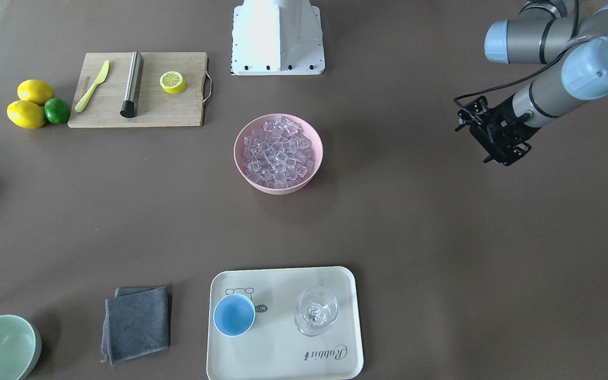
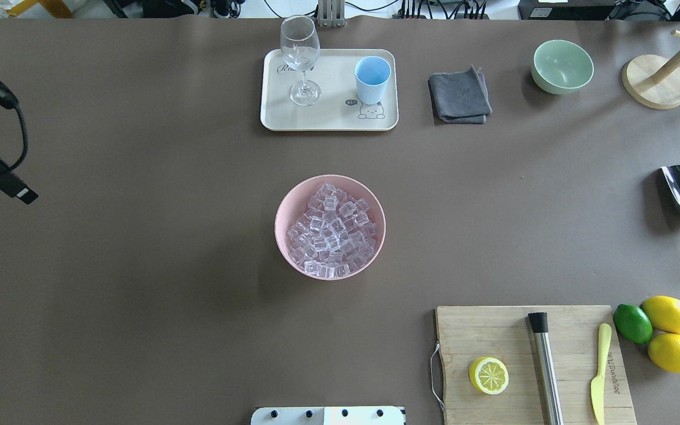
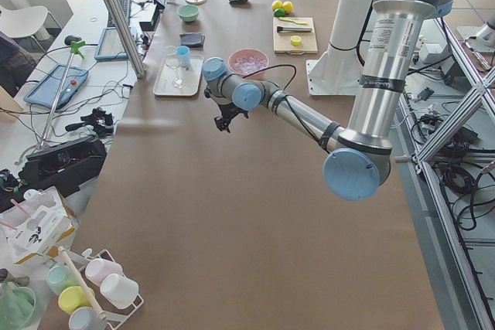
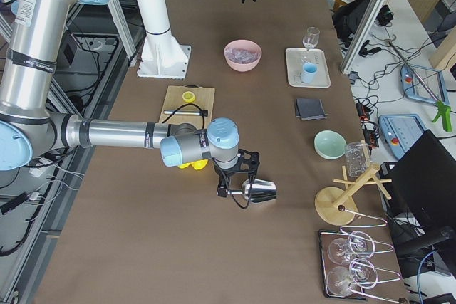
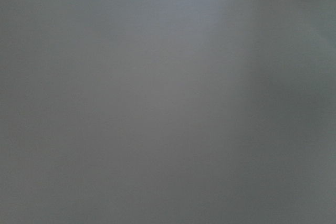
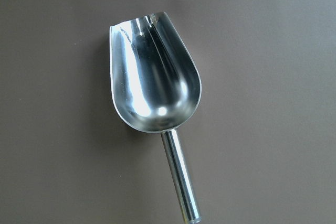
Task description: Put ice in cup with scoop
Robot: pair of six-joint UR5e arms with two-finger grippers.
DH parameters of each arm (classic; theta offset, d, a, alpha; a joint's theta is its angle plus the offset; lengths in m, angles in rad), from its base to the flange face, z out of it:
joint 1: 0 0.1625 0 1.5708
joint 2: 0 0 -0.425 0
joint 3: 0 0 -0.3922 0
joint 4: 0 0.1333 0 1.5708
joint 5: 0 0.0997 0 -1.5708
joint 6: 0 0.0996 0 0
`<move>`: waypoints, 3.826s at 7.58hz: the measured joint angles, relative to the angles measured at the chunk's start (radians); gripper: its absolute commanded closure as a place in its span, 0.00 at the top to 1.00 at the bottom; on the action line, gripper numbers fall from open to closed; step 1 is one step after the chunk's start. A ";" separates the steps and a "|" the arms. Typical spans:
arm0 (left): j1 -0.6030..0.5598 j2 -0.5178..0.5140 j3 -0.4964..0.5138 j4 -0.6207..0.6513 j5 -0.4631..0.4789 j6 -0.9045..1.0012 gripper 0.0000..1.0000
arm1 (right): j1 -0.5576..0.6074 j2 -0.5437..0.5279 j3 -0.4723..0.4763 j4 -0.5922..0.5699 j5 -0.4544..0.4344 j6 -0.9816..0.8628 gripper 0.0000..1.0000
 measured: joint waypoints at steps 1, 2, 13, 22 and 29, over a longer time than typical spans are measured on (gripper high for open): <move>0.065 -0.014 0.012 -0.090 0.012 0.000 0.99 | -0.020 -0.006 0.004 0.029 0.002 0.060 1.00; 0.099 -0.022 0.027 -0.188 0.024 0.007 0.99 | -0.042 -0.017 0.005 0.073 -0.005 0.126 1.00; 0.395 -0.149 0.229 -0.860 0.355 0.010 0.99 | -0.254 -0.042 -0.217 0.517 -0.154 0.233 0.90; 0.389 -0.242 0.317 -0.861 0.417 -0.007 0.99 | -0.276 0.006 -0.285 0.573 -0.154 0.235 0.07; 0.390 -0.278 0.354 -0.872 0.412 -0.062 0.99 | -0.270 -0.005 -0.160 0.502 -0.122 0.187 0.00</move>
